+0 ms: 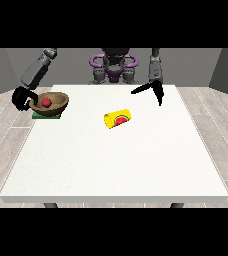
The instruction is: Pick the cup and pour the ball into the bowl, then pick the bowl and place it on the pad
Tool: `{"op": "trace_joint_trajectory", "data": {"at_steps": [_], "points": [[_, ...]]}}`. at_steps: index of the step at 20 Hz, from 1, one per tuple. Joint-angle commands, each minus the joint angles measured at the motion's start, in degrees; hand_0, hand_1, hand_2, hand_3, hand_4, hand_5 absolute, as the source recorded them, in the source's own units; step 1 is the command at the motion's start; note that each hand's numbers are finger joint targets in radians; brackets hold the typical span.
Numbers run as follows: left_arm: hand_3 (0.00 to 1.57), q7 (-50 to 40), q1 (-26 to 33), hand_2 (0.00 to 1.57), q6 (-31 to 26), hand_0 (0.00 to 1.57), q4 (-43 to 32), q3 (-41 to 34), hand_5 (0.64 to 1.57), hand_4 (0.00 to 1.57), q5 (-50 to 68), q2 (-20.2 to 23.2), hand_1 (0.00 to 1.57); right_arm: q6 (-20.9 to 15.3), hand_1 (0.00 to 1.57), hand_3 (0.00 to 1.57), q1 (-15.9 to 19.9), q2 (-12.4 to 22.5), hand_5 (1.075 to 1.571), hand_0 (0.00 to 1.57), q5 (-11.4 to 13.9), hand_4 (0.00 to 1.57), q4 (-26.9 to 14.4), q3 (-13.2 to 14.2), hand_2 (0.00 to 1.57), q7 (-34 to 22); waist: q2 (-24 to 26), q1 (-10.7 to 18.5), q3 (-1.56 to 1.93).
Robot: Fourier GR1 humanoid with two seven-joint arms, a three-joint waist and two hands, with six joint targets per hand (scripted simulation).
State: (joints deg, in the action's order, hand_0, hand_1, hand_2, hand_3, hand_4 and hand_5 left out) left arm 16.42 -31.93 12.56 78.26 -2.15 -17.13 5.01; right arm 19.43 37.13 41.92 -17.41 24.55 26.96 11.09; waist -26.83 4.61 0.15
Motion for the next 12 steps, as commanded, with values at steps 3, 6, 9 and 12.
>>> {"op": "trace_joint_trajectory", "data": {"at_steps": [3, 6, 9, 12], "points": [[0.0, -6.7, 0.7, 0.0, 1.9, 0.0, 10.1, 4.4, 1.564, 0.0, -3.5, -2.2, 0.0, -0.5, 1.57, 0.0, 3.2, 2.6, 1.569, 1.57, 2.2, 1.03, -3.3, -0.5, 1.57, 4.0, -3.0, 0.1, 0.05], [0.0, -4.7, 3.8, 0.0, 1.4, 0.0, 11.9, 3.5, 1.563, 0.0, -2.8, -1.1, 0.0, 1.3, 1.57, 0.44, 2.7, 4.9, 1.571, 1.57, 2.3, 1.03, -4.4, -0.2, 1.57, 4.3, -3.2, -0.3, -0.03], [0.0, -4.8, 5.0, 0.0, 1.4, 0.0, 11.0, 3.3, 1.564, 0.0, -2.4, -1.6, 0.0, 4.4, 1.57, 0.0, 4.3, 4.7, 1.568, 1.57, -1.3, 0.91, -6.5, 2.2, 1.57, -0.1, -1.6, -1.9, -0.07], [0.0, -6.9, 4.3, 0.0, -1.5, 0.0, 12.2, 1.4, 1.566, 0.0, -0.2, 0.8, 0.0, 4.8, 1.57, 0.0, 4.7, 7.2, 1.568, 1.57, -2.1, 0.76, -7.3, 3.1, 1.57, -2.5, 0.4, -1.7, -0.08]]}}
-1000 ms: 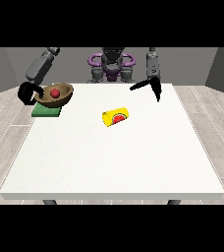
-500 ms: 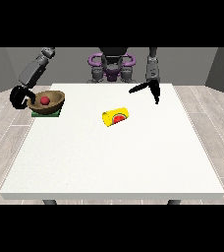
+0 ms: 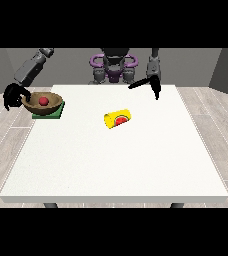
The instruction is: Pick the cup and pour the ball into the bowl, then pick the bowl and place it on the pad
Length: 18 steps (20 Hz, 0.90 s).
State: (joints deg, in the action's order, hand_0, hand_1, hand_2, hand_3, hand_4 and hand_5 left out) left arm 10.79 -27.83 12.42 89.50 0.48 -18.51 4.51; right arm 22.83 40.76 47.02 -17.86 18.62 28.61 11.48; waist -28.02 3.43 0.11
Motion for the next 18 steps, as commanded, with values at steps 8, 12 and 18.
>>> {"op": "trace_joint_trajectory", "data": {"at_steps": [8, 12, 18], "points": [[0.0, -5.3, -0.8, 0.0, -3.3, 0.0, 2.7, -2.6, 1.566, 0.0, 2.7, 2.6, 0.0, -0.5, 1.57, 0.93, -1.1, -1.3, 1.57, 1.57, 2.9, 0.71, -0.3, -3.2, 1.57, 0.2, 1.7, -0.2, -0.03], [0.0, -3.5, 4.2, 0.0, -2.8, 0.0, 5.8, 1.0, 1.565, 0.0, 1.4, 0.3, 0.0, -2.8, 1.57, 1.21, -3.7, -2.0, 1.558, 1.57, 5.9, 0.67, -1.1, -5.6, 1.57, 1.4, 2.9, 1.4, -0.02], [0.0, -2.8, 1.9, 0.0, -1.9, 0.0, 8.0, -1.3, 1.565, 0.0, 1.4, 1.8, 0.0, -6.7, 0.36, 0.62, -1.4, 5.1, 1.506, 0.36, 6.3, 0.0, -1.2, -4.3, 0.51, 0.6, -2.6, -0.5, -0.02]]}}
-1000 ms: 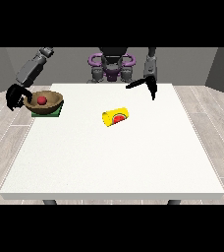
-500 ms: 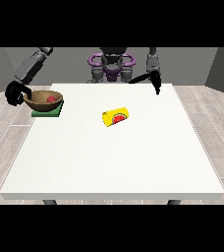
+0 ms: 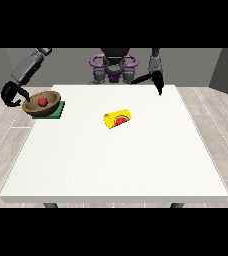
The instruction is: Pick the cup and pour the ball into the bowl, then pick the bowl and place it on the pad
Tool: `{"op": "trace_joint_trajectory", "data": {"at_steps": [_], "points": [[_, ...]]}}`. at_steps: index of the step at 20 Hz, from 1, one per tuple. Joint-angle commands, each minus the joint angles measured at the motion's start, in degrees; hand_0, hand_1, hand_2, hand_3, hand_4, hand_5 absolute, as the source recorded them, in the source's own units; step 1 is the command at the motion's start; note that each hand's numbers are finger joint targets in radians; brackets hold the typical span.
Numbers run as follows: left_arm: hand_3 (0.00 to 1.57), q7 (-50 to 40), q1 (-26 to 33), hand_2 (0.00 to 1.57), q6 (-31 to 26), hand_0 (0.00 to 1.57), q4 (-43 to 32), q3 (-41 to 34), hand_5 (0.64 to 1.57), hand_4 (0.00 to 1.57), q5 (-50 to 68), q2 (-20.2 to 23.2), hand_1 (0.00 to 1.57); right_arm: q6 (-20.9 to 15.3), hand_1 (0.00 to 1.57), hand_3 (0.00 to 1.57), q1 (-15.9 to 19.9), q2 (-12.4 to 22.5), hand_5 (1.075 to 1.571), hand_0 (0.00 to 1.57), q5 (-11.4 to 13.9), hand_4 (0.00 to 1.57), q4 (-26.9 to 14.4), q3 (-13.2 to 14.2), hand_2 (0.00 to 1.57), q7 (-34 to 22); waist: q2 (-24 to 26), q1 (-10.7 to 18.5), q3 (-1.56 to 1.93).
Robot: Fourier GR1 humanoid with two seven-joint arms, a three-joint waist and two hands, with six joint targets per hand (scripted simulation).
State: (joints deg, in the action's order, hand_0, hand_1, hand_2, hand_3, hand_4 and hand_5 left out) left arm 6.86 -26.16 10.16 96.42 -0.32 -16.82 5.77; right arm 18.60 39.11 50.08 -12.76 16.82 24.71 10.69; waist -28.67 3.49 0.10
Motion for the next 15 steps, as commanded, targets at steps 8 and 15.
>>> {"op": "trace_joint_trajectory", "data": {"at_steps": [8, 15], "points": [[0.0, -1.4, 4.5, 0.0, -0.7, 0.0, 5.1, 1.2, 1.568, 0.0, -0.1, -0.3, 0.0, -0.9, 0.0, 0.26, 2.6, 4.8, 1.489, 0.0, 1.5, 0.0, -0.2, -0.4, 0.36, -2.0, 0.3, -0.5, -0.03], [0.0, -0.1, 7.0, 0.0, 0.0, 0.0, -0.8, 2.1, 1.569, 0.0, -0.4, -2.2, 0.0, 8.6, 0.0, 0.29, 6.6, 10.7, 1.503, 0.0, -1.9, 0.0, 0.7, 1.5, 0.19, -10.5, 7.5, -1.8, -0.14]]}}
